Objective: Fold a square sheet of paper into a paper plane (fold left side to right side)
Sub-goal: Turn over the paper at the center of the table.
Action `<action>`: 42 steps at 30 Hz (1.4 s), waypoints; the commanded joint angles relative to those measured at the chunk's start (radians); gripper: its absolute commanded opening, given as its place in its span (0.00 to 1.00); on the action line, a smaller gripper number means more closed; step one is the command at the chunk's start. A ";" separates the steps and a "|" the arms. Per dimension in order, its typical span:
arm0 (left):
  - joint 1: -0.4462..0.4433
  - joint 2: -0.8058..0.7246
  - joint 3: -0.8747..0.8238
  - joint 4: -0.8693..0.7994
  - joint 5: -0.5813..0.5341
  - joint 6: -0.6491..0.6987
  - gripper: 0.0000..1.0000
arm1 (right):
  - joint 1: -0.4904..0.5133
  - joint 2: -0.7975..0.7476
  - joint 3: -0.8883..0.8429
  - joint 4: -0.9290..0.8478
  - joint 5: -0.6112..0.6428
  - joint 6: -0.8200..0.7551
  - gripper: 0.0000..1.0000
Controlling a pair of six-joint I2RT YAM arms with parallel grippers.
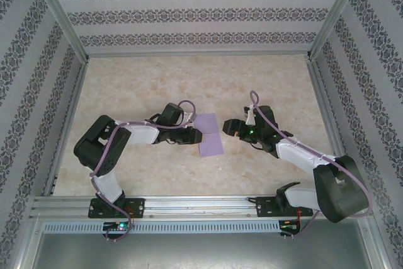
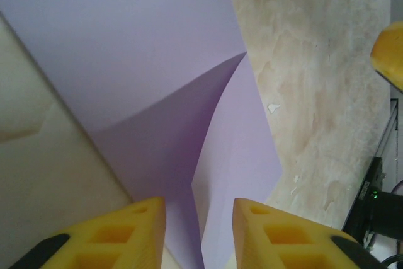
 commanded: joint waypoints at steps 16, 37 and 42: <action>0.012 -0.152 -0.173 0.300 -0.054 -0.093 0.02 | 0.075 0.209 0.039 0.275 -0.155 0.078 0.60; 0.012 -0.113 -0.212 0.309 -0.105 -0.113 0.06 | 0.152 0.465 0.129 0.486 -0.142 0.144 0.48; 0.013 -0.096 -0.207 0.258 -0.152 -0.098 0.16 | 0.157 0.472 0.123 0.476 -0.118 0.136 0.39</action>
